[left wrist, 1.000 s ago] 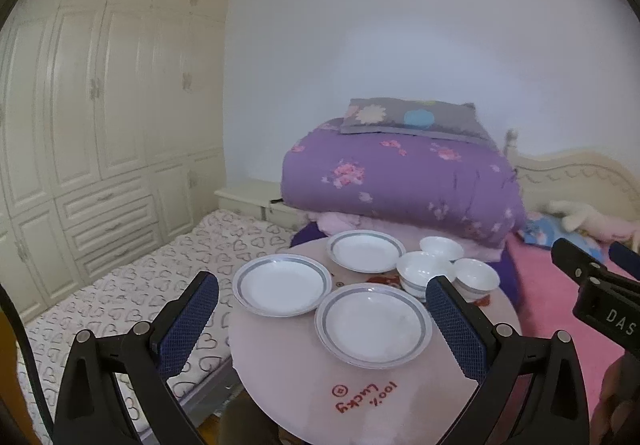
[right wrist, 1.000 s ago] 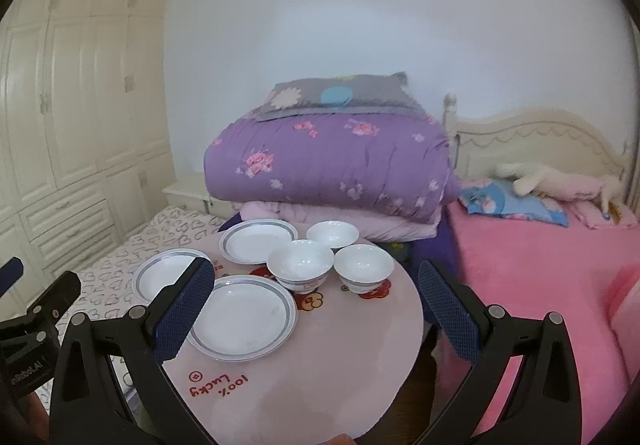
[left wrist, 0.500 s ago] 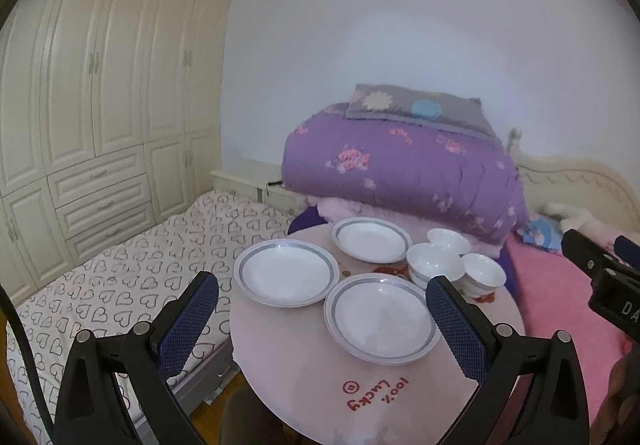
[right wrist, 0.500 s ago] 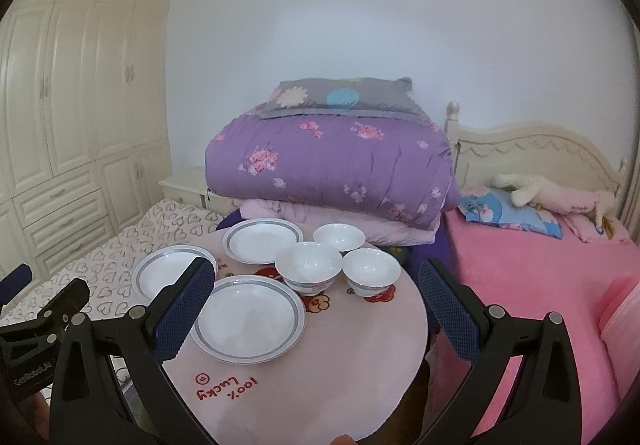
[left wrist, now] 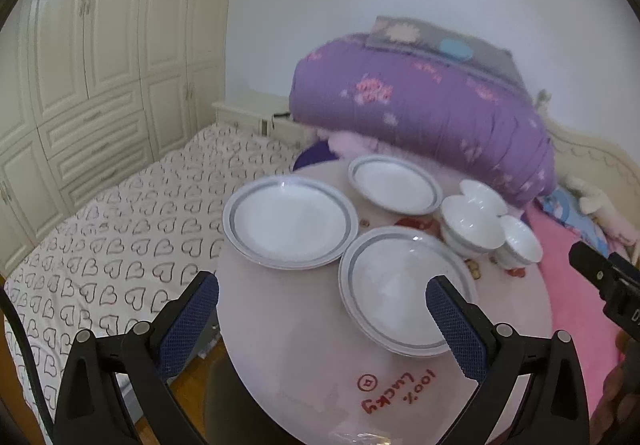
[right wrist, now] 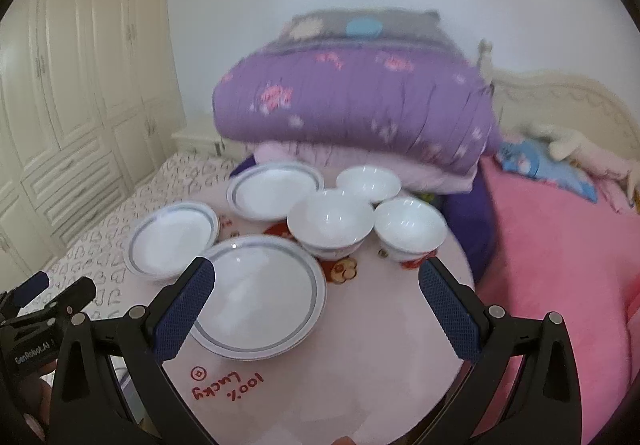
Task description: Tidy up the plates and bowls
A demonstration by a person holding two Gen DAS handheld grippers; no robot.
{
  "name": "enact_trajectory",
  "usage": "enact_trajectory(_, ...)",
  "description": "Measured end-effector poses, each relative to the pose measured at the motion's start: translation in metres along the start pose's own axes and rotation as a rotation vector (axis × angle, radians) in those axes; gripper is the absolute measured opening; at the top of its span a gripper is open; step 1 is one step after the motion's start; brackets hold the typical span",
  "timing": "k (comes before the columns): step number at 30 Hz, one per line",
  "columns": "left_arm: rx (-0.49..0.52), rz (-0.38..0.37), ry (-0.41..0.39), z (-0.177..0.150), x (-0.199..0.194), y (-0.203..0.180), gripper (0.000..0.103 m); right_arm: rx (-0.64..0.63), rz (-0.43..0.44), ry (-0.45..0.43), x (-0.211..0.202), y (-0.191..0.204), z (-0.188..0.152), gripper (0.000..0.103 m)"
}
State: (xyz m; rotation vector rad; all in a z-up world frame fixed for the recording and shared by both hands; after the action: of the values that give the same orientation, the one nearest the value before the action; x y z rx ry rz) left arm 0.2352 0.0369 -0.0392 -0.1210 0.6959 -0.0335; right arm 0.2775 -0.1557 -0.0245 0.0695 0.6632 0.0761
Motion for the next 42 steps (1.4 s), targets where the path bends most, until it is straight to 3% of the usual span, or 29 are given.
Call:
enact_trajectory(14, -0.028, -0.021, 0.199, 0.032, 0.134, 0.009, 0.102, 0.005, 0.036, 0.212, 0.093, -0.008, -0.030, 0.101)
enact_trajectory(26, -0.039, -0.043, 0.288, 0.034, 0.216, 0.009, 0.101, 0.010, 0.077, 0.317, 0.149, -0.009, -0.041, 0.091)
enact_trajectory(29, -0.046, -0.054, 0.313, 0.034, 0.232, 0.011, 0.099, 0.015, 0.090, 0.341, 0.159, -0.008, -0.044, 0.084)
enact_trajectory(42, -0.075, -0.101, 0.387, 0.027, 0.265, 0.013, 0.072, 0.040, 0.147, 0.395, 0.188, -0.009, -0.048, 0.068)
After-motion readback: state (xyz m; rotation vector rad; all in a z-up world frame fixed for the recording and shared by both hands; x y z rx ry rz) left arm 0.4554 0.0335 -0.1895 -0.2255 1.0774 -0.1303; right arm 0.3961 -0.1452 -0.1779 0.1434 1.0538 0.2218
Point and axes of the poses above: each gripper's, at about its wrist camera, not at the fingertips, and x roughly the way its jaws point, y to its left, z to its top, the point moved 7 cm from there along x, roughly the way its jaws point, and after that the axes turned 1 degree about x, right-handed, at the moved point
